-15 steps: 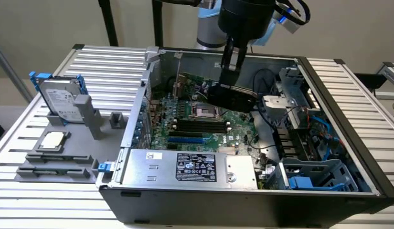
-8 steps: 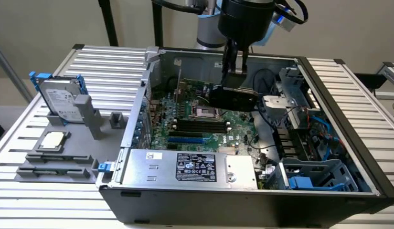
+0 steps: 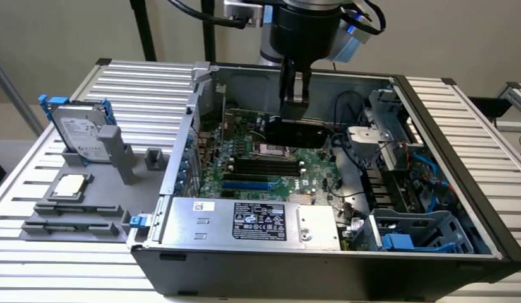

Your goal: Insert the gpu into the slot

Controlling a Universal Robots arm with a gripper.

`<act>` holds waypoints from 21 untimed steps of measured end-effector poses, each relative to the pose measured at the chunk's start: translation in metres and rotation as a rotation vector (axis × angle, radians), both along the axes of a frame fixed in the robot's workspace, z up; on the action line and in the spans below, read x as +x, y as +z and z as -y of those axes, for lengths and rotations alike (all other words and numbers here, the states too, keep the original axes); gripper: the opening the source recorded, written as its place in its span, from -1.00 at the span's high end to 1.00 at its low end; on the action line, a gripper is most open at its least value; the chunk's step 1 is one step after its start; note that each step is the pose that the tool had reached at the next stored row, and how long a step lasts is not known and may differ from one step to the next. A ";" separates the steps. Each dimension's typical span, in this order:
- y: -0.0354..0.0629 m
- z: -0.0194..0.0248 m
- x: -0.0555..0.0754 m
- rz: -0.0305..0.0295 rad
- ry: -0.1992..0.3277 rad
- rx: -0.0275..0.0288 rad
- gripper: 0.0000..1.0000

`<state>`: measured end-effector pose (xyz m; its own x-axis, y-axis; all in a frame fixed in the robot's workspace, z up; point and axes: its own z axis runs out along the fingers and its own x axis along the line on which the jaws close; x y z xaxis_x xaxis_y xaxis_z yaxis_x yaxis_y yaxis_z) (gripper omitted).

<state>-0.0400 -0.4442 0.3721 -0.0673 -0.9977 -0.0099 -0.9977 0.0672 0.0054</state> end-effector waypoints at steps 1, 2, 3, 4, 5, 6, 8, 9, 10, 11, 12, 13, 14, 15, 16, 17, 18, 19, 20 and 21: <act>-0.0010 0.0005 -0.003 0.0016 0.000 0.0031 0.48; -0.0021 0.0013 -0.006 0.0031 0.000 0.0065 0.48; -0.0032 0.0025 -0.008 0.0046 0.000 0.0105 0.48; -0.0041 0.0039 -0.010 0.0058 0.000 0.0144 0.48; -0.0052 0.0054 -0.012 0.0072 0.000 0.0185 0.48; -0.0062 0.0070 -0.014 0.0084 0.000 0.0226 0.48; -0.0085 0.0103 -0.018 0.0107 0.000 0.0311 0.48; -0.0096 0.0119 -0.020 0.0118 0.000 0.0352 0.48; -0.0106 0.0134 -0.022 0.0131 0.000 0.0394 0.48; -0.0117 0.0150 -0.024 0.0145 0.000 0.0436 0.48; -0.0127 0.0168 -0.025 0.0160 0.000 0.0478 0.48; -0.0138 0.0188 -0.026 0.0173 0.000 0.0520 0.48; -0.0148 0.0205 -0.027 0.0189 0.001 0.0570 0.48; -0.0158 0.0220 -0.028 0.0204 0.001 0.0624 0.48; -0.0167 0.0235 -0.029 0.0220 0.001 0.0679 0.48; -0.0177 0.0250 -0.030 0.0235 0.001 0.0738 0.48; -0.0186 0.0262 -0.031 0.0251 0.001 0.0798 0.48; -0.0196 0.0270 -0.031 0.0265 0.001 0.0855 0.48; -0.0207 0.0275 -0.032 0.0279 0.001 0.0907 0.48; -0.0221 0.0280 -0.032 0.0287 0.001 0.0945 0.48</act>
<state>-0.0722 -0.4723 0.3500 -0.0648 -0.9923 -0.1059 -0.9976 0.0670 -0.0169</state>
